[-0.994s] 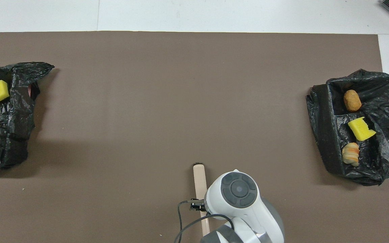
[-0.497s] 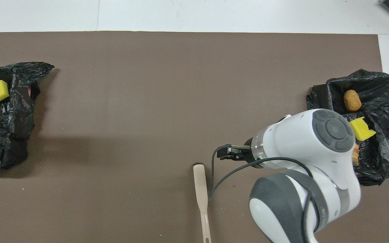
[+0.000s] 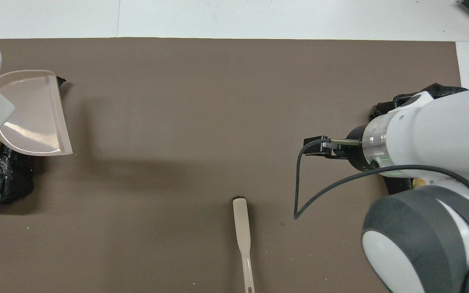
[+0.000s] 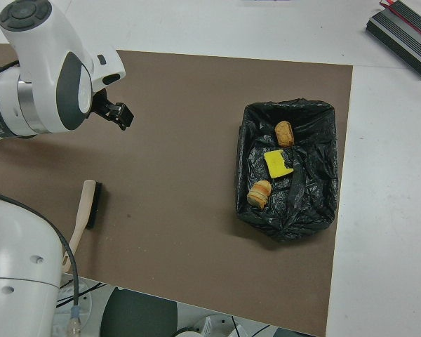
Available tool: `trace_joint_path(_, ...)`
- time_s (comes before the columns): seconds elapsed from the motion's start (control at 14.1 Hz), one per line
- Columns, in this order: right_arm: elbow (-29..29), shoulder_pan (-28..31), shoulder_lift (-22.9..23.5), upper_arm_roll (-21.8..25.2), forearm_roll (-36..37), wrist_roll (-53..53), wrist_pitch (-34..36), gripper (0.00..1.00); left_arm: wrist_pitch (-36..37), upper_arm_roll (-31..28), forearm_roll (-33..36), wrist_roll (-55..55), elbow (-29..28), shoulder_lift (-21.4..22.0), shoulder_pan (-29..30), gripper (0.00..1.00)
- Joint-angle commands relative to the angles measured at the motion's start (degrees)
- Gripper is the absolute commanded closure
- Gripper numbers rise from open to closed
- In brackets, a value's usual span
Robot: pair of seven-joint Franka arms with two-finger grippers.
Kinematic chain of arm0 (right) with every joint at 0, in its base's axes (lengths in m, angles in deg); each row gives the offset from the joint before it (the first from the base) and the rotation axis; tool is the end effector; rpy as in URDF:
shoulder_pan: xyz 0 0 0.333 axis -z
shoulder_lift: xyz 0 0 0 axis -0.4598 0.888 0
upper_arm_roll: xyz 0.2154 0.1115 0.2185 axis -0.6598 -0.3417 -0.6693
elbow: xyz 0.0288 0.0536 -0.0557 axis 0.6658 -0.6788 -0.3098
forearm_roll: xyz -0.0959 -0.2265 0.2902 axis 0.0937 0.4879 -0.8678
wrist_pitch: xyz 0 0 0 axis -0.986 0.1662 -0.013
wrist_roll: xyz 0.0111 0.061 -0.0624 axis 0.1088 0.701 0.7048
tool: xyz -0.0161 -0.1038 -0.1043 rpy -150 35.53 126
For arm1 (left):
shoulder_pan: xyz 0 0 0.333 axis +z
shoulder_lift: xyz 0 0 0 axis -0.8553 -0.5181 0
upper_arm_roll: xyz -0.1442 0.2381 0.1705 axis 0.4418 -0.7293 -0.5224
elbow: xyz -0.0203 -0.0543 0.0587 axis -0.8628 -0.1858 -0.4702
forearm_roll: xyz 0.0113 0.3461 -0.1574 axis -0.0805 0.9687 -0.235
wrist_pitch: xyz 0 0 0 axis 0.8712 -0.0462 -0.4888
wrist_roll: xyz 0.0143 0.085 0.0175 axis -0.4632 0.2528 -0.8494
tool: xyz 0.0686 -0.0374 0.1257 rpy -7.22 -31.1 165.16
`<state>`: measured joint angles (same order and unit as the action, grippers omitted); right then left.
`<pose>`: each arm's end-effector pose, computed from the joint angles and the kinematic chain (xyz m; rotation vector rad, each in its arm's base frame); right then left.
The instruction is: Sweep and dump trash in bin
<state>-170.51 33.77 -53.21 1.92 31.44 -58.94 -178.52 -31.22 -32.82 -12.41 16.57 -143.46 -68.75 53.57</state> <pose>0.5099 0.1766 0.5712 -2.9829 0.2086 -0.1216 0.5988 0.0445 0.5269 -1.9209 1.4778 0.6738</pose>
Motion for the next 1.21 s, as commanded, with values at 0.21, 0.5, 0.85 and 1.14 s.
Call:
trace_joint_path(0.21,14.88,-6.64,7.41,11.88,8.71,2.14,9.31,0.00,2.06,-0.83,-17.16,21.09,-3.19,3.30,-3.03,1.00)
trace_joint_path(0.5,17.81,-7.63,8.56,16.03,10.65,11.18,12.75,0.00,1.98,-0.82,-27.97,36.57,-4.43,4.36,-7.77,1.00)
trace_joint_path(0.85,18.00,-7.80,7.60,16.56,10.39,11.28,14.61,0.00,-1.09,-0.74,-38.26,58.54,-4.87,4.53,-15.15,1.00)
trace_joint_path(1.14,12.57,-7.89,4.80,17.53,9.78,13.21,14.17,0.00,-3.10,-0.74,-44.06,70.75,-4.87,1.99,-23.67,1.00)
